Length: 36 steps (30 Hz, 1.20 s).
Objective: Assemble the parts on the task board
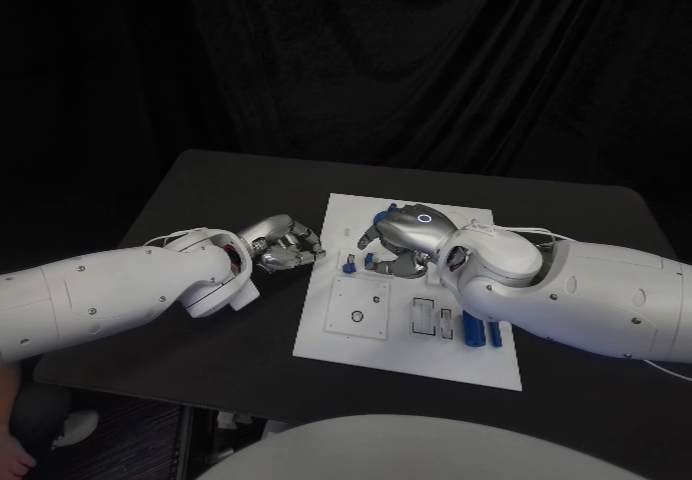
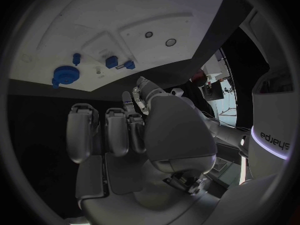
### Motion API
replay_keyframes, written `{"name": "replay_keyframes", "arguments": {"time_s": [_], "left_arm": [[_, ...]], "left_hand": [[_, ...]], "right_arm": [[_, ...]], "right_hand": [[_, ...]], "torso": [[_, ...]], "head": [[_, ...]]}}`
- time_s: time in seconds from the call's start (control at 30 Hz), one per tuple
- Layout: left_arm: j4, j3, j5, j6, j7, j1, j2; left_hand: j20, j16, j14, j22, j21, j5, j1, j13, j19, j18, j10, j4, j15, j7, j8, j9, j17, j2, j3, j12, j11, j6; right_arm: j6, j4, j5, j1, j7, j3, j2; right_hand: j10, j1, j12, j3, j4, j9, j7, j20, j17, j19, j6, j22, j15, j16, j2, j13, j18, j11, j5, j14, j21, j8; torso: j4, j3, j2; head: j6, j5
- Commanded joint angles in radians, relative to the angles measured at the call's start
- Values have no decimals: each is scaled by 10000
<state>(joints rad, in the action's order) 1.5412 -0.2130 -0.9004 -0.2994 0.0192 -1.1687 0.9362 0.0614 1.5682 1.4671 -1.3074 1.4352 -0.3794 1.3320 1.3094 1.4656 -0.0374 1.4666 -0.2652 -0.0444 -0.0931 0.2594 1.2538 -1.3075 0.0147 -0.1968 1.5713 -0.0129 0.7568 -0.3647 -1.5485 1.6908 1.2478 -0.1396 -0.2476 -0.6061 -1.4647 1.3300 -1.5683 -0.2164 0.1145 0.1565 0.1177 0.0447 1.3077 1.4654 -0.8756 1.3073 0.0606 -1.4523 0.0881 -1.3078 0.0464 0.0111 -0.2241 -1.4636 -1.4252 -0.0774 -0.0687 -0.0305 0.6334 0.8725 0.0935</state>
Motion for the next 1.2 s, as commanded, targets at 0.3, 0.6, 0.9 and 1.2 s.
{"name": "replay_keyframes", "arguments": {"time_s": [0.3,0.6,0.9,1.2], "left_arm": [[56,7,-1566,-215,-118,-14,-58],[19,7,-2252,-312,-224,-12,-110],[21,7,-2348,-214,-295,-12,-140],[-13,7,-2359,-103,-325,-10,-217]], "left_hand": [[285,26,1037,-2195,42,-259,435,2614,352,49,1042,328,310,-421,-239,-700,-2633,70,-317,-5,-343,-1406],[434,26,1037,-2188,41,1047,57,2614,336,42,1042,-145,447,-537,-382,-1698,-2633,80,-179,-5,-484,-1468],[442,26,1037,-2186,36,1043,85,2614,332,39,1042,-140,451,-531,-360,-1766,-2633,53,-197,-5,-485,-1437],[452,26,1037,-2185,35,989,121,2614,329,38,1042,-134,455,-526,-312,-1868,-2633,25,-219,-5,-488,-1373]], "right_arm": [[343,426,113,-233,-244,9,455],[307,584,113,-327,-247,10,656],[244,895,114,-433,-309,11,943],[268,1222,284,-555,-461,14,1167]], "right_hand": [[-1061,11,-25,47,-124,202,28,86,1467,654,-41,2243,-102,-37,-78,-2630,-165,105,-142,-871,-100,-42],[-1061,66,-25,29,-214,326,47,104,1465,650,81,2247,-113,-60,-131,-2630,-168,115,-336,-867,-137,19],[-1061,142,-25,-18,-348,479,63,122,1435,633,146,2241,-125,-62,-155,-2630,-163,128,-689,-857,-141,48],[-1061,169,-25,-32,-382,504,71,126,1400,623,176,2233,-130,-35,-161,-2630,-157,134,-662,-849,-121,62]], "torso": [[-97,-146,11],[-42,-96,2],[-34,-101,1],[-42,-119,-2]], "head": [[1,-119],[1,-111],[1,-120],[1,-115]]}}
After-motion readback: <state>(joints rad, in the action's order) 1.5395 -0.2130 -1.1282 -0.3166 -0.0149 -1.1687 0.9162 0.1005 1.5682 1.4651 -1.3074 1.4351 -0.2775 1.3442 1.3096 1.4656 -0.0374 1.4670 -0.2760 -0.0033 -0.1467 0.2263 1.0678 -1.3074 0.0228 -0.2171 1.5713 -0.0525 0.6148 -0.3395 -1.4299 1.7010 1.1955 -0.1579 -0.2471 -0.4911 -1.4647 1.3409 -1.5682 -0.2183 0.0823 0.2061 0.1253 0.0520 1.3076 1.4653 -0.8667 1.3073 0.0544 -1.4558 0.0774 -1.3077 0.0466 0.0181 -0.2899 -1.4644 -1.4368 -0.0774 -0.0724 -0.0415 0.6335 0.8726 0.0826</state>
